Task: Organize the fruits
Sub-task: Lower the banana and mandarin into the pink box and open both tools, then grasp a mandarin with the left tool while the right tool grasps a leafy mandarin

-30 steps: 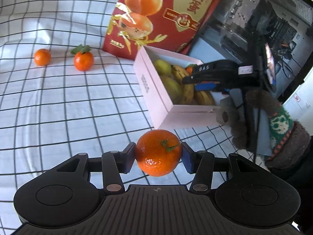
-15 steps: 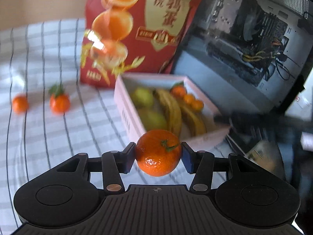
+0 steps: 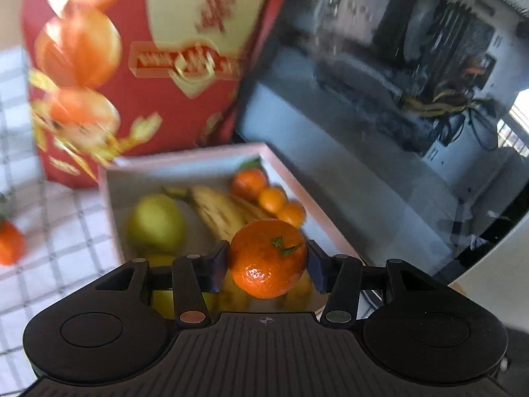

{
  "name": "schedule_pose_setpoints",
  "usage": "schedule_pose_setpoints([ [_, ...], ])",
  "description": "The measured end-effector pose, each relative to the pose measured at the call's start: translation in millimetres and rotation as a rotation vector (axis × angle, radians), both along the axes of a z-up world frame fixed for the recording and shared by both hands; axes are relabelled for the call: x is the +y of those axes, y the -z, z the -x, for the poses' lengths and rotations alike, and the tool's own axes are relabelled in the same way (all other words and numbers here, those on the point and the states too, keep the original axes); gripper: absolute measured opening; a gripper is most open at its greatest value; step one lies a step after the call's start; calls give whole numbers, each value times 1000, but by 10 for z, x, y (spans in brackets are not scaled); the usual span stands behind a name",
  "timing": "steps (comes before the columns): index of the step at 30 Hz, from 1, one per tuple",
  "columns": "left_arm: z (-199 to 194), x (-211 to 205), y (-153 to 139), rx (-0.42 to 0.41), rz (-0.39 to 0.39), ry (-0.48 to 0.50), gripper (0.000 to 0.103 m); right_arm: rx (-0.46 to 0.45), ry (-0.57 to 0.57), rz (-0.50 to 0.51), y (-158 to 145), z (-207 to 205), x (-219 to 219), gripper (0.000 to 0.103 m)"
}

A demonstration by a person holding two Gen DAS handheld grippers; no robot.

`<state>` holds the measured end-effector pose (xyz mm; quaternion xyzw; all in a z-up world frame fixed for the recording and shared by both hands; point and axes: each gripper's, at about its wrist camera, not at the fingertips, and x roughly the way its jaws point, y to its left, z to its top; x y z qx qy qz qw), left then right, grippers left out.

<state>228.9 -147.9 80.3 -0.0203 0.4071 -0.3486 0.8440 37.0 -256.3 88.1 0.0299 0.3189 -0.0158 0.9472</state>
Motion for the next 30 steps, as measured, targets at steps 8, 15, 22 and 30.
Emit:
schedule_pose_setpoints([
  [8,7,-201,182,2,-54,21,54,35,-9,14,109,130,45,51],
  [15,54,146,32,-28,23,-54,54,61,-21,7,174,106,73,54],
  [22,174,719,-6,-112,16,-218,54,53,-114,17,173,-11,316,55],
  [30,135,1489,66,-143,-62,-472,54,27,-261,100,184,-154,784,55],
])
